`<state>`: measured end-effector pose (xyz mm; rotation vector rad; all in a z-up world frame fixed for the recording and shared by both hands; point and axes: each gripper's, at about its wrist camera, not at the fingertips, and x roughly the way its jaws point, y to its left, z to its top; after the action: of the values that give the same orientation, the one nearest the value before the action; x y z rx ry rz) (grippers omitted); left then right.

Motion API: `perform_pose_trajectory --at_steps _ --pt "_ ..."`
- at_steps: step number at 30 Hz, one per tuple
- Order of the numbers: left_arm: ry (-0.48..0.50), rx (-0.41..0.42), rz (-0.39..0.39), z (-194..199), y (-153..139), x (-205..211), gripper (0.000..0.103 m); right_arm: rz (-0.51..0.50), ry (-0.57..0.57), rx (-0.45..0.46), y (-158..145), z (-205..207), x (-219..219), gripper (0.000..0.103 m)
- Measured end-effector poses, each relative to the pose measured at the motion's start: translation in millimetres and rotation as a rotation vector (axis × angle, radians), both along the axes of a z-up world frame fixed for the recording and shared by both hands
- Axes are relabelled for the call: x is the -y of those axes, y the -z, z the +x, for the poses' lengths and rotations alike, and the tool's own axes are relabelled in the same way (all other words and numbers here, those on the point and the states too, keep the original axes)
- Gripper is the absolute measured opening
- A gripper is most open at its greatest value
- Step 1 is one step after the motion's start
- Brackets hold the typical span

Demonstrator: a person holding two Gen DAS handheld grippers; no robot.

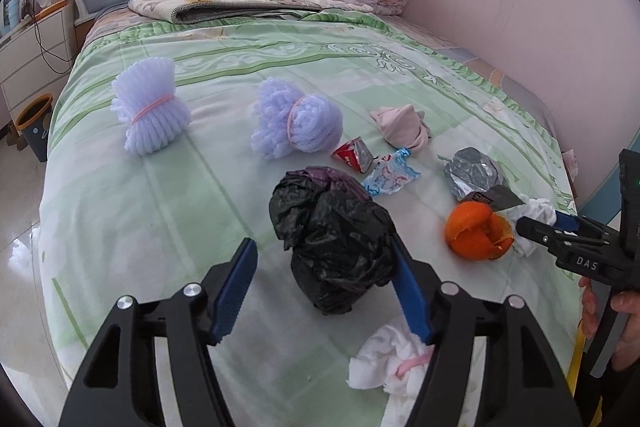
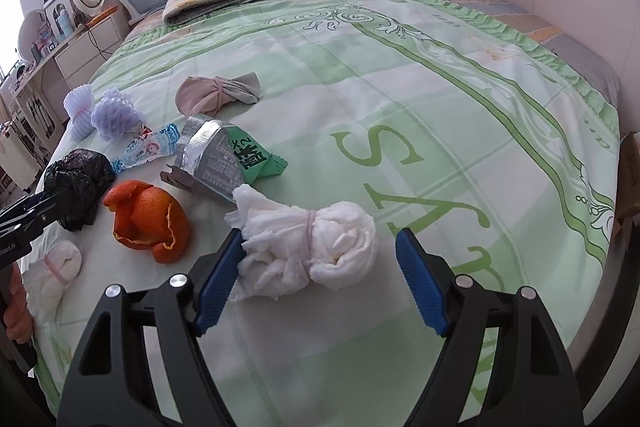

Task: Collect trash
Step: 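Grasp the second black bag with the left tool while the right tool grasps the white cloth bundle, then carry the black bag and white cloth bundle over the bin with both tools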

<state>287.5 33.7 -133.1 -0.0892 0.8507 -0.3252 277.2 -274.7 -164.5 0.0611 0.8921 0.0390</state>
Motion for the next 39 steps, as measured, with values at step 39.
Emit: perform_pose_trajectory --at_steps 39 --pt "0.008 0.118 -0.101 -50.8 -51.4 -28.7 0.032 0.022 -0.027 0.143 -67.0 -56.4 -21.1 0.048"
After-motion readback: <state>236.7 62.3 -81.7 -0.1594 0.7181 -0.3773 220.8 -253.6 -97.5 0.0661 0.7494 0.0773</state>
